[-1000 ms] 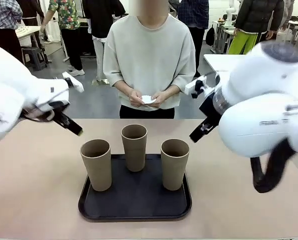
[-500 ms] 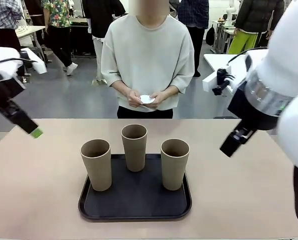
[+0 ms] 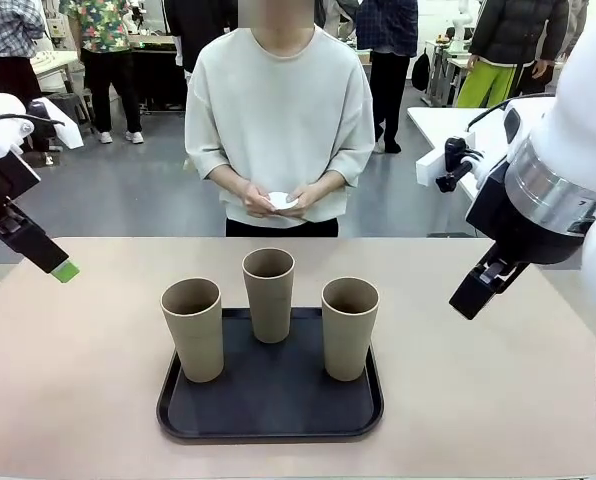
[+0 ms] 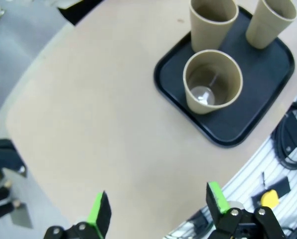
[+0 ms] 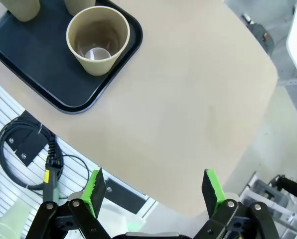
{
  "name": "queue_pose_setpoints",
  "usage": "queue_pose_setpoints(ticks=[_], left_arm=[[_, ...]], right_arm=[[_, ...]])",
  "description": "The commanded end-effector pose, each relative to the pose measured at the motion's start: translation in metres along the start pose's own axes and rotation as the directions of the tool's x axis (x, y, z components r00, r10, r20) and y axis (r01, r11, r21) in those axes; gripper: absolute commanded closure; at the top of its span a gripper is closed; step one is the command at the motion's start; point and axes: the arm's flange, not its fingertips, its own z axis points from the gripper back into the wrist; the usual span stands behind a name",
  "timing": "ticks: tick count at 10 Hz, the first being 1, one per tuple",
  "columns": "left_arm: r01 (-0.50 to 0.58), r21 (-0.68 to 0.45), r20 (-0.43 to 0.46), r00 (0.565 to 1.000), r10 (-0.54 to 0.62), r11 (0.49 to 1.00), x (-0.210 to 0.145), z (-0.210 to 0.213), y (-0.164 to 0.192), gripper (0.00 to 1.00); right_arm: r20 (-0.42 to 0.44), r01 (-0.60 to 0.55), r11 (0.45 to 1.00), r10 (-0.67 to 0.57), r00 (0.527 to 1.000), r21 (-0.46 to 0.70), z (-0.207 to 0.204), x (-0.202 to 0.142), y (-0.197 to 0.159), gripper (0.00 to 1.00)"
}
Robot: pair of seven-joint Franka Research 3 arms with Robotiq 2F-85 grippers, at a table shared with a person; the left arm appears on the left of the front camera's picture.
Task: Place coasters on the table and set cups on them.
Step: Pick up one Reusable plastic cup and place it on a coaster set by the human.
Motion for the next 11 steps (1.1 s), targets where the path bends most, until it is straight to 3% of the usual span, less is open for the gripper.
queue_pose_setpoints(ticks=[1, 2, 3, 4, 6, 8, 11], left_arm=[[0.004, 0.02, 0.003, 1.0, -0.004, 1.0, 0.003, -0.003, 0.003, 0.0], [0.0, 0.0, 0.0, 1.0, 0.0, 1.0, 0.0, 0.0, 0.0, 0.0], [-0.129, -0.282, -0.006, 0.991, 0.133, 0.951, 0.004, -0.003, 0.014, 0.0], [-0.203, -0.516, -0.022, 0.974, 0.224, 0.832, -0.003, -0.001, 0.027, 0.0], [-0.29, -0.808, -0.09, 0.921, 0.378, 0.513, -0.023, -0.011, 0.06, 0.0], [-0.329, -0.853, -0.091, 0.858, 0.505, 0.405, -0.055, -0.006, 0.086, 0.0], [-0.364, -0.858, -0.074, 0.787, 0.613, 0.364, -0.099, -0.005, 0.111, 0.0]], right_arm=[[-0.002, 0.001, 1.0, -0.001, 1.0, -0.001, 0.001, -0.001, 0.0, 0.0], [-0.047, 0.099, 0.957, -0.089, 0.995, 0.273, -0.007, 0.001, -0.016, 0.0], [-0.058, 0.211, 0.822, -0.212, 0.975, 0.529, -0.013, -0.007, -0.038, 0.0], [-0.097, 0.291, 0.598, -0.335, 0.937, 0.747, -0.016, -0.027, -0.062, 0.0], [-0.119, 0.349, 0.353, -0.535, 0.837, 0.868, -0.019, -0.071, -0.1, 0.0], [-0.127, 0.355, 0.247, -0.633, 0.764, 0.902, -0.014, -0.126, -0.113, 0.0], [-0.16, 0.374, 0.182, -0.678, 0.717, 0.909, -0.016, -0.194, -0.111, 0.0]])
